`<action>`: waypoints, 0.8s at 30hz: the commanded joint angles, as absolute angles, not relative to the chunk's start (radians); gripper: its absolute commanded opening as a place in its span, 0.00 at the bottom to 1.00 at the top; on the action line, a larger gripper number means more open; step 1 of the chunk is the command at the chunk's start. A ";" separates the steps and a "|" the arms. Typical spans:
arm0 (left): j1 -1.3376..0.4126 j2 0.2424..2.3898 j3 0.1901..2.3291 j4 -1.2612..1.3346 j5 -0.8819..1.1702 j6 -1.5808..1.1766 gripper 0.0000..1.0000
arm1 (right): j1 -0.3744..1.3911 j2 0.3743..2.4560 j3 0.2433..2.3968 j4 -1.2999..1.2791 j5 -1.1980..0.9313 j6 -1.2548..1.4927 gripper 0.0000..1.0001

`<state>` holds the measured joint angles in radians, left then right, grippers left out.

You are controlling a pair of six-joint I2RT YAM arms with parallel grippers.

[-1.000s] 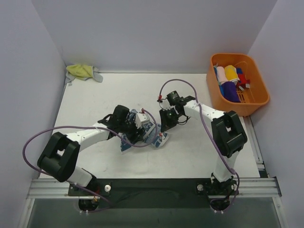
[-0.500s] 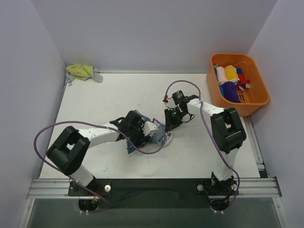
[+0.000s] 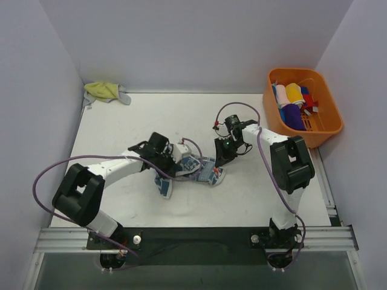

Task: Roll the towels
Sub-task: Flatten the towel

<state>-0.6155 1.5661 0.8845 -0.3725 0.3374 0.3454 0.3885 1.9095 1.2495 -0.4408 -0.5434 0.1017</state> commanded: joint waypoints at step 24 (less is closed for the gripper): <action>0.187 1.663 1.029 -0.515 0.658 0.369 0.45 | 0.348 1.888 1.382 -0.805 -0.493 -0.346 0.22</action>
<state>0.1867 1.6535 0.9730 -0.4946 0.6621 0.3164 0.3416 1.9095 1.3399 -0.6304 -0.4026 -0.2359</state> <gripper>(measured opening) 0.439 0.174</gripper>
